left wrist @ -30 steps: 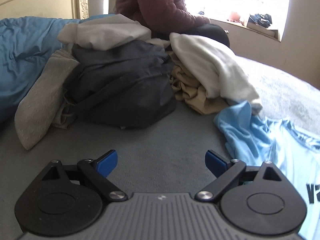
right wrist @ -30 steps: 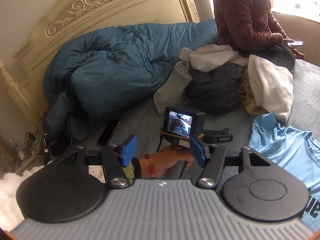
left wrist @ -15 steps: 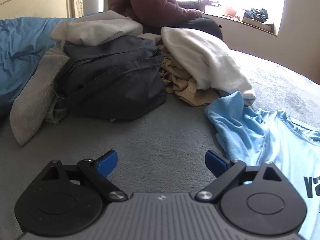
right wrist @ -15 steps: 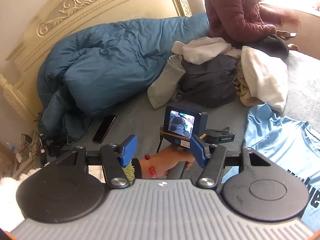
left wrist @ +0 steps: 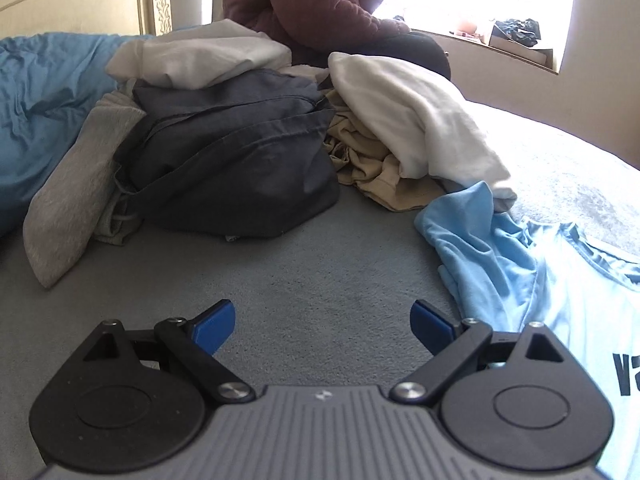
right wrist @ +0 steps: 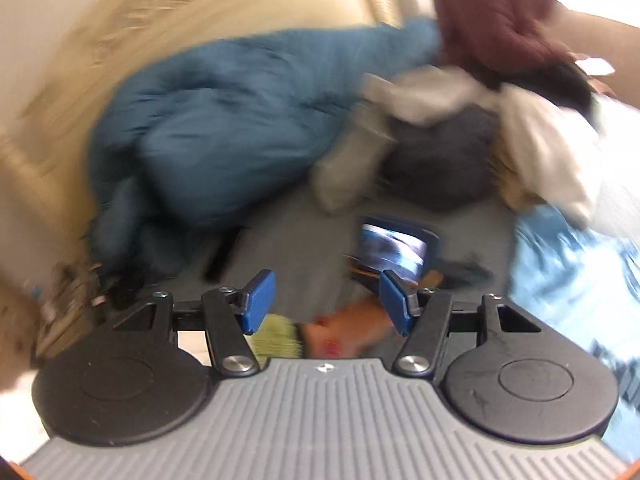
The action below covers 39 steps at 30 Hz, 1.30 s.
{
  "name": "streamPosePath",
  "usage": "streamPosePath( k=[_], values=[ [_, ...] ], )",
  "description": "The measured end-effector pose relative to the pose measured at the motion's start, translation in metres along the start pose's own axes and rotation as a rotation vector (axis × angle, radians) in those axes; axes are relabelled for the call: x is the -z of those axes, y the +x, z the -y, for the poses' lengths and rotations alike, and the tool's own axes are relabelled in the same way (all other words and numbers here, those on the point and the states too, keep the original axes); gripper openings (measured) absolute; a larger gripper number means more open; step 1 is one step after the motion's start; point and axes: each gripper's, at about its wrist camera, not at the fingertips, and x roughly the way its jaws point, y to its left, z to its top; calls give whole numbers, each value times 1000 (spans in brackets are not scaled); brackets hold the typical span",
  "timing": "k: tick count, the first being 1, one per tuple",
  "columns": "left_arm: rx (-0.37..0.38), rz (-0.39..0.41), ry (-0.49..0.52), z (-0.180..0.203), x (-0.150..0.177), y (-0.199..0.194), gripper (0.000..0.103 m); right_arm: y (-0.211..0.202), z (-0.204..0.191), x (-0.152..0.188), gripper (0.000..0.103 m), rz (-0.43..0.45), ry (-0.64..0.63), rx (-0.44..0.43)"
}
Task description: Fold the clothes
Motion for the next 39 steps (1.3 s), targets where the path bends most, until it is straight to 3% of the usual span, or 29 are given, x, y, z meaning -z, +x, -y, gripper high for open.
streamPosePath(
  k=[5, 10, 15, 18, 25, 29, 31, 34, 39],
  values=[
    [-5, 4, 21, -2, 4, -2, 95, 12, 27, 6, 58, -49, 112, 73],
    [-28, 5, 10, -7, 8, 3, 95, 21, 47, 30, 58, -111, 127, 56],
    [-1, 17, -7, -13, 10, 2, 95, 38, 142, 56, 58, -151, 241, 276],
    [44, 50, 5, -11, 11, 1, 95, 32, 205, 67, 58, -139, 280, 419],
    [265, 106, -10, 6, 9, 6, 91, 44, 301, 50, 57, -126, 332, 552],
    [349, 120, 25, 27, 11, 18, 79, 87, 325, 26, 54, -115, 264, 555],
    [386, 115, 36, 35, 15, 22, 71, 108, 328, 20, 53, -92, 245, 516],
    [417, 95, 75, 47, 23, 27, 63, 141, 312, 22, 52, -83, 189, 416],
    [444, 84, 130, 56, 31, 27, 61, 199, 284, 30, 41, -122, 61, 326]
  ],
)
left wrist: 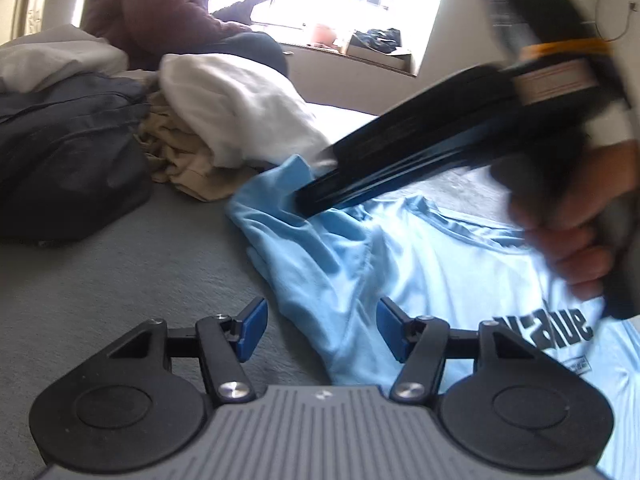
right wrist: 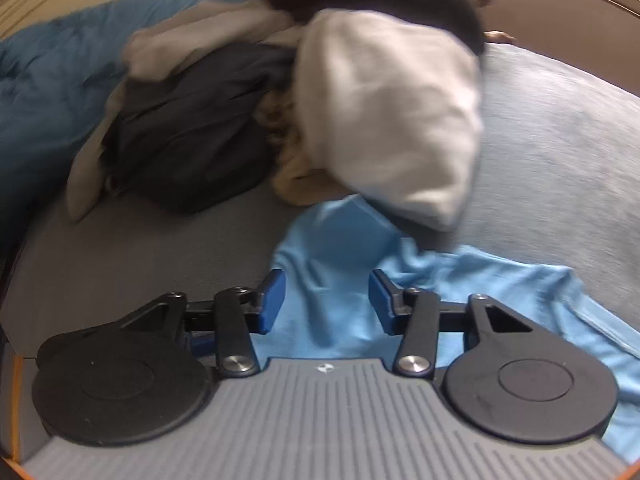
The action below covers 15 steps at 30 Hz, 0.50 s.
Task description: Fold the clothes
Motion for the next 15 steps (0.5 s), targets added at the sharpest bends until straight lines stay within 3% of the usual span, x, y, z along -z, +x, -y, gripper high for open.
streamPosePath(
  k=[4, 5, 6, 7, 8, 9, 12, 15],
  values=[
    [17, -4, 25, 5, 3, 1, 61, 36, -14, 0, 40, -35, -32, -14],
    [19, -2, 32, 7, 4, 1, 61, 44, -15, 1, 36, -44, -33, 5],
    [20, 0, 32, 7, 5, 0, 61, 49, -14, 2, 23, -47, -30, 24],
    [26, 1, 27, 6, 5, -1, 61, 48, -11, 4, 18, -35, -12, 27],
    [36, 4, 17, 4, 5, -4, 61, 44, -5, 5, 10, -17, 17, 17],
    [45, 7, 6, 2, 5, -6, 62, 38, 2, 7, 8, 3, 58, 1],
    [82, 27, -63, -11, 4, -15, 71, 10, 30, 21, 8, 72, 204, -52],
    [98, 35, -117, -21, 4, -16, 71, -13, 64, 48, 8, 132, 388, -131]
  ],
)
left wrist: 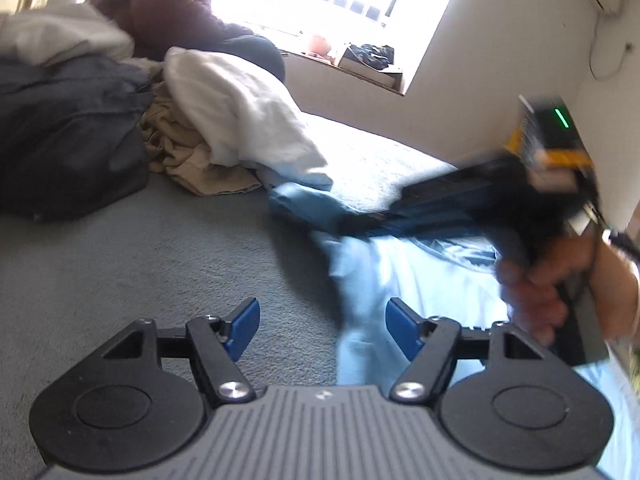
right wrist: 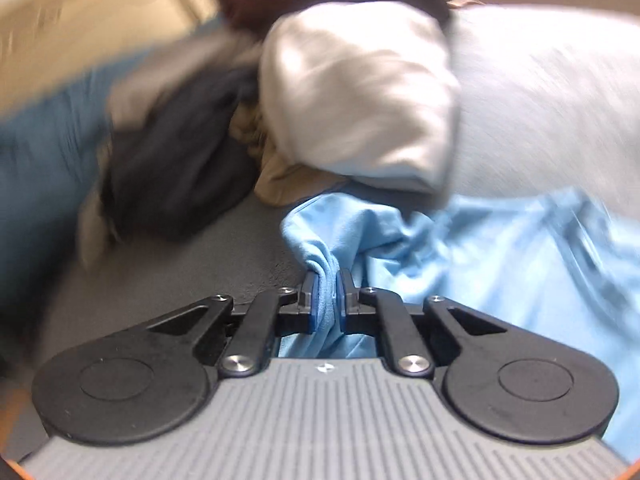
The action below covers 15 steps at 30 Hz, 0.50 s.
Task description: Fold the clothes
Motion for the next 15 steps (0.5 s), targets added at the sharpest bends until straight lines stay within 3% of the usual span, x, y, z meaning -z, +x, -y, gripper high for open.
streamPosePath(
  k=[4, 6, 8, 11, 15],
  values=[
    [6, 19, -34, 3, -4, 5, 69, -15, 47, 21, 13, 25, 187, -25],
    [14, 32, -24, 11, -7, 10, 68, -19, 64, 29, 21, 44, 273, -41],
    [20, 44, 5, 22, -8, 16, 61, -25, 75, 34, 22, 60, 347, -73],
    [36, 58, 55, 39, -12, 29, 56, -33, 85, 32, 33, 91, 392, -69],
    [34, 25, 94, 56, -15, 54, 53, -47, 95, 27, 34, 143, 406, -61]
  ],
)
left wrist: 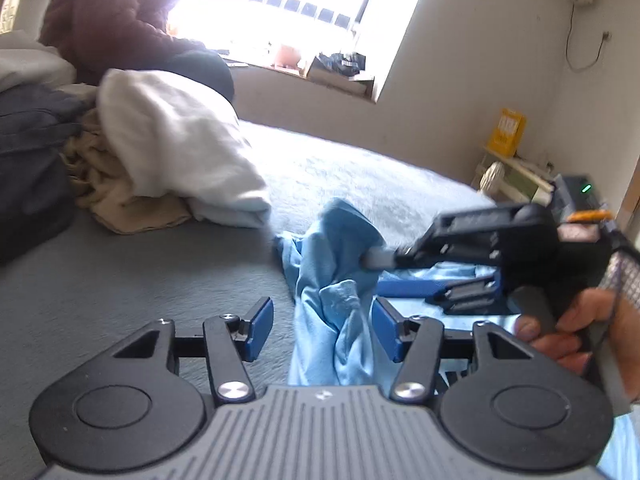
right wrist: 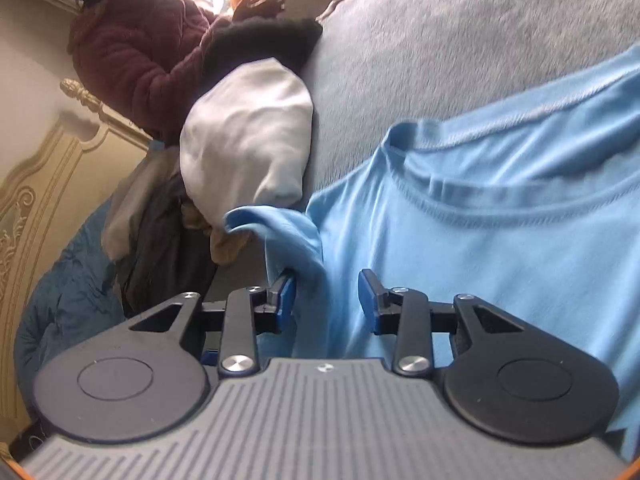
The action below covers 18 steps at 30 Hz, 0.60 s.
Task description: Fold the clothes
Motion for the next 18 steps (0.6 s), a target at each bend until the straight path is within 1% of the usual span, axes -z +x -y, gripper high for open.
streamPosePath(
  k=[3, 6, 7, 11, 13, 16, 18],
  values=[
    [-11, -18, 18, 11, 0, 9, 48, -10, 9, -4, 35, 25, 19, 16],
    [-10, -6, 67, 23, 3, 7, 48, -18, 18, -7, 35, 38, 35, 39],
    [-15, 1, 86, 27, 4, 6, 48, -19, 19, -8, 35, 43, 35, 47],
    [-80, 78, 178, 47, 6, -5, 48, -20, 20, -16, 35, 67, 19, 86],
    [-89, 97, 231, 57, 8, -7, 48, -18, 17, -20, 35, 73, 3, 103],
    [-103, 81, 296, 70, 12, -1, 48, -8, 13, -25, 35, 58, -13, 97],
    [-109, 80, 330, 78, 14, 3, 45, 0, 10, -27, 35, 37, -22, 108]
  ],
)
